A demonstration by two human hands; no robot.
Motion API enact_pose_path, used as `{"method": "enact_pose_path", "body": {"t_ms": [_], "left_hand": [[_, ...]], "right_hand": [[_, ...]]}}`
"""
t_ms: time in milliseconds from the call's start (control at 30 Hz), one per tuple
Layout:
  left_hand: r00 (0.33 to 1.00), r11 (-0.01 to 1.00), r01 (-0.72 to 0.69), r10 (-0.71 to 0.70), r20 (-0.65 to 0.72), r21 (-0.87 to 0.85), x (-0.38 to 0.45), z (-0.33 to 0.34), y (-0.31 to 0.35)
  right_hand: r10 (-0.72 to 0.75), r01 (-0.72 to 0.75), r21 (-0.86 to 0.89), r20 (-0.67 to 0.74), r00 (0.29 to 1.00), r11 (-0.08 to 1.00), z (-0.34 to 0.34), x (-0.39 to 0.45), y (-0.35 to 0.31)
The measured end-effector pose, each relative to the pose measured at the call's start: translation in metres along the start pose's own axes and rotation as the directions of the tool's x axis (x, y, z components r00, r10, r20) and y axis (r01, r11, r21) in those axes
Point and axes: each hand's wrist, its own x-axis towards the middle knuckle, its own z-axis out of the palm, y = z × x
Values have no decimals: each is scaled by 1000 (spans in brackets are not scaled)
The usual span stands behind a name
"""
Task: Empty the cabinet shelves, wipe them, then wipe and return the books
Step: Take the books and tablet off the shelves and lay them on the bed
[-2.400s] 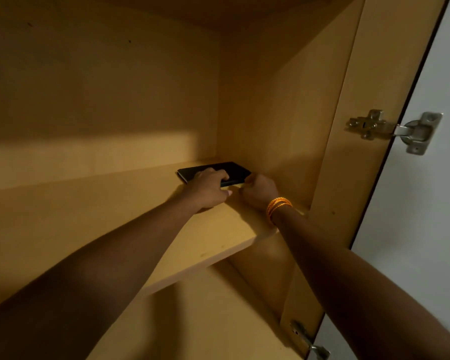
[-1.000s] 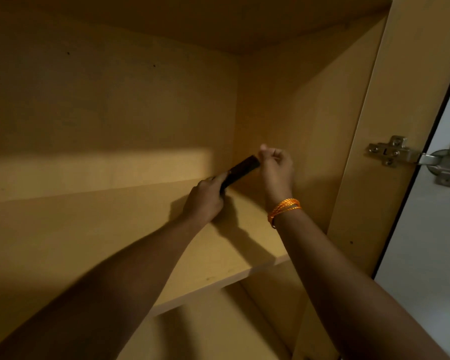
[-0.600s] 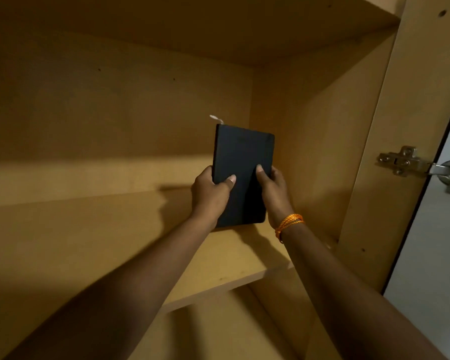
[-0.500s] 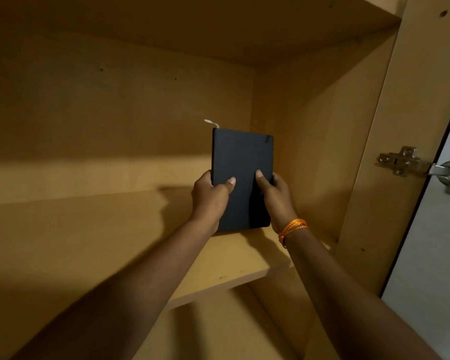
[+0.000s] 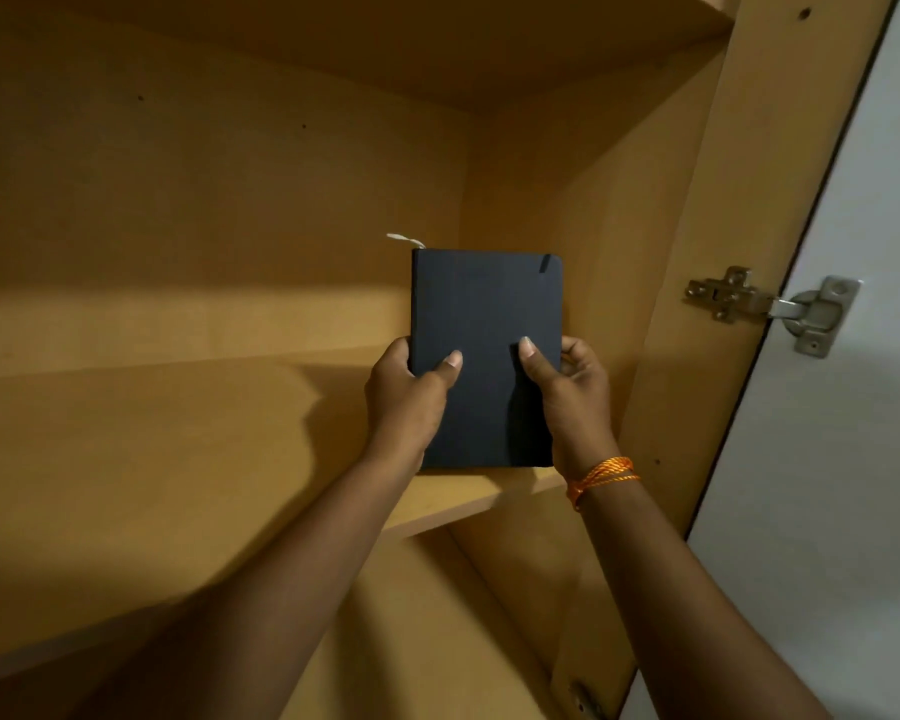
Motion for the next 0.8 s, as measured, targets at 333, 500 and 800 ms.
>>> {"method": "enact_pose_path", "body": {"t_ms": [333,500,800], "left_hand": [[950,998,-28,42,311,-50,-78,14,-5],[888,999,9,11,459,-41,-127,19,-14],[783,991,96,-16,622,-96,-229,45,-7]], "right_hand": [[-130,110,-85,-291,948,990,-47,-99,-41],[-178,95,-207,-432,884,974,-67,-157,-55],[-160,-27,-300,-580,799,953,-122,-269,-88]]}}
